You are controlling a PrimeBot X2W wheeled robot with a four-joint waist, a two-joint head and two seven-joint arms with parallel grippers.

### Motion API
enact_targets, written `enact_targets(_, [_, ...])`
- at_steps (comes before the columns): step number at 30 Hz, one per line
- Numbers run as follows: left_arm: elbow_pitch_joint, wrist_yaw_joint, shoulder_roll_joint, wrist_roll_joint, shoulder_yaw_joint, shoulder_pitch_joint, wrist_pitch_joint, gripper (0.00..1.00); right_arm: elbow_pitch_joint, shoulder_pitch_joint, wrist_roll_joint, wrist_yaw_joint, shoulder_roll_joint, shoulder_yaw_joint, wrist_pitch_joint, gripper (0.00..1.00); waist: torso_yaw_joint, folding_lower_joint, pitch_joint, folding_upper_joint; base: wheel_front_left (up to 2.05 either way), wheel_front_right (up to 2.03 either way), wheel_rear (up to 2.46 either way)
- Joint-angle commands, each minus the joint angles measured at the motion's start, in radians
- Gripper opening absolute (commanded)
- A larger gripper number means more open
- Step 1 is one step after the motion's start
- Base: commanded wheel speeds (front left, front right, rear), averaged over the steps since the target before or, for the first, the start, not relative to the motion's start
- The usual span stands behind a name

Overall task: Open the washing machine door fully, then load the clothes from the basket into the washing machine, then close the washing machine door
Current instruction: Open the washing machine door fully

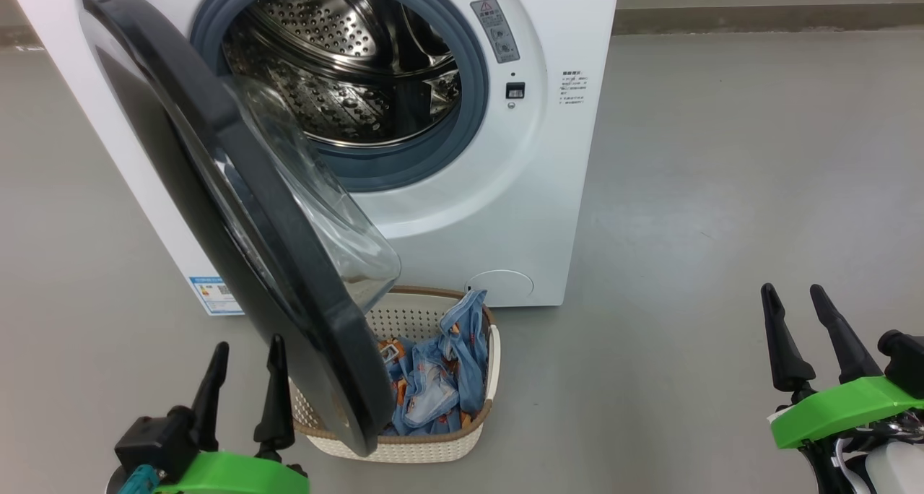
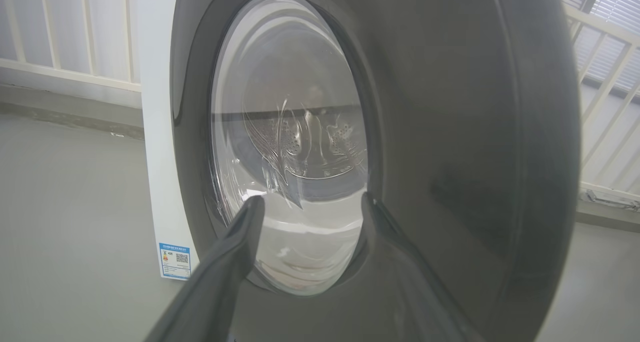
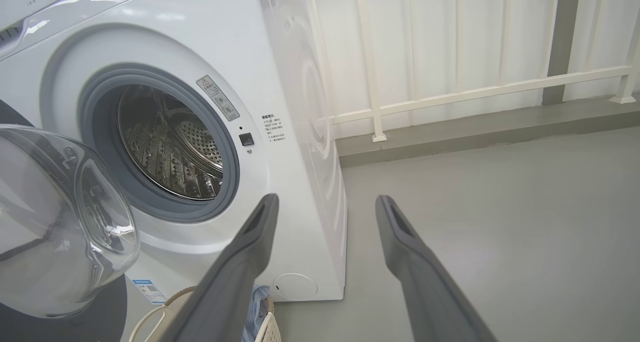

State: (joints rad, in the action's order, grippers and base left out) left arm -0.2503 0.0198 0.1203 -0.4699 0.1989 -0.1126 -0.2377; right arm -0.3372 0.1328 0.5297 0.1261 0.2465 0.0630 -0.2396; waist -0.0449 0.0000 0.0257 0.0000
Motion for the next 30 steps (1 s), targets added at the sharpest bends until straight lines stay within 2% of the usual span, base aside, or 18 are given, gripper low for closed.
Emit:
enact_targets(1, [0.032, 0.007, 0.024, -0.002, -0.026, -0.011, -0.005, 1.0, 0.017, 0.028, -0.01, 0.005, 0.012, 0.02, -0.012, 1.0, 0.0, 0.0, 0.0, 0.0, 0.0, 0.0, 0.0])
enact_targets(30, [0.024, 0.064, 0.053, 0.041, 0.0, -0.016, 0.0, 1.0, -0.016, 0.044, -0.046, 0.005, 0.007, 0.028, -0.019, 1.0, 0.003, 0.0, -0.006, 0.0, 0.0, 0.0, 0.0])
